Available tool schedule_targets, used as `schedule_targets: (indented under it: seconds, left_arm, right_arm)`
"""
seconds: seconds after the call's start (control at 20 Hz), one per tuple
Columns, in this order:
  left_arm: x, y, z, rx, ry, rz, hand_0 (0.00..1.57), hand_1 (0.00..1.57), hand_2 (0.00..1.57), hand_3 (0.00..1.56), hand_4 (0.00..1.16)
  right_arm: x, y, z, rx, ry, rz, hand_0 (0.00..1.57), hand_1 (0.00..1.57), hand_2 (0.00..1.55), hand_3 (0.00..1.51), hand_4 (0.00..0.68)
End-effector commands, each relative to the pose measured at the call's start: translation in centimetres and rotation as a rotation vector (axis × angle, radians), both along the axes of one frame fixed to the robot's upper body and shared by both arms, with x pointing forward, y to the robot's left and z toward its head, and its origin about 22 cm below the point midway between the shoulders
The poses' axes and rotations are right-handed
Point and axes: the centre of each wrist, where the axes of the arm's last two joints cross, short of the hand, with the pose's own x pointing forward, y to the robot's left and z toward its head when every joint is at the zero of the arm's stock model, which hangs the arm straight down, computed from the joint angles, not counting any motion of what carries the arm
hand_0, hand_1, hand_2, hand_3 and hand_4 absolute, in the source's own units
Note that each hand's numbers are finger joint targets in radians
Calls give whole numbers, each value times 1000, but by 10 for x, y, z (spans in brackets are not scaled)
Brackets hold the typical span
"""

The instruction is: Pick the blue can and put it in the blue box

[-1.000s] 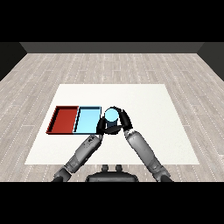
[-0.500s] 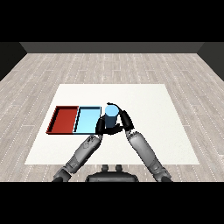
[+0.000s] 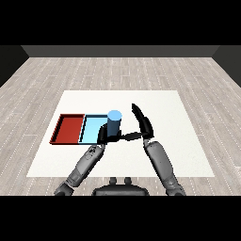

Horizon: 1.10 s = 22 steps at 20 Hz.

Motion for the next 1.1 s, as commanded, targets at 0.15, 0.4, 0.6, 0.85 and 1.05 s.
schedule_targets:
  seconds: [0.15,0.4,0.6,0.85,1.05]
  left_arm:
    - [31,38,-7,96,31,108,1571,1571,1565,1477,1122]
    - [39,91,9,182,94,201,1571,1571,1571,1488,1140]
    - [42,105,-8,280,176,236,1571,1571,1571,1496,1116]
    - [63,146,-15,551,351,381,1571,1571,1557,1452,1026]
    - [74,161,-17,746,494,437,582,582,503,302,908]
  right_arm:
    - [2,-22,-29,85,32,-104,0,0,0,0,0]
    - [-10,-43,-31,110,55,-104,0,0,0,0,0]
    - [-22,-41,-25,159,60,-111,0,0,0,0,0]
    - [-15,-48,-46,169,64,-118,0,0,0,0,0]
    - [-7,-66,-52,160,101,-169,0,0,0,0,0]
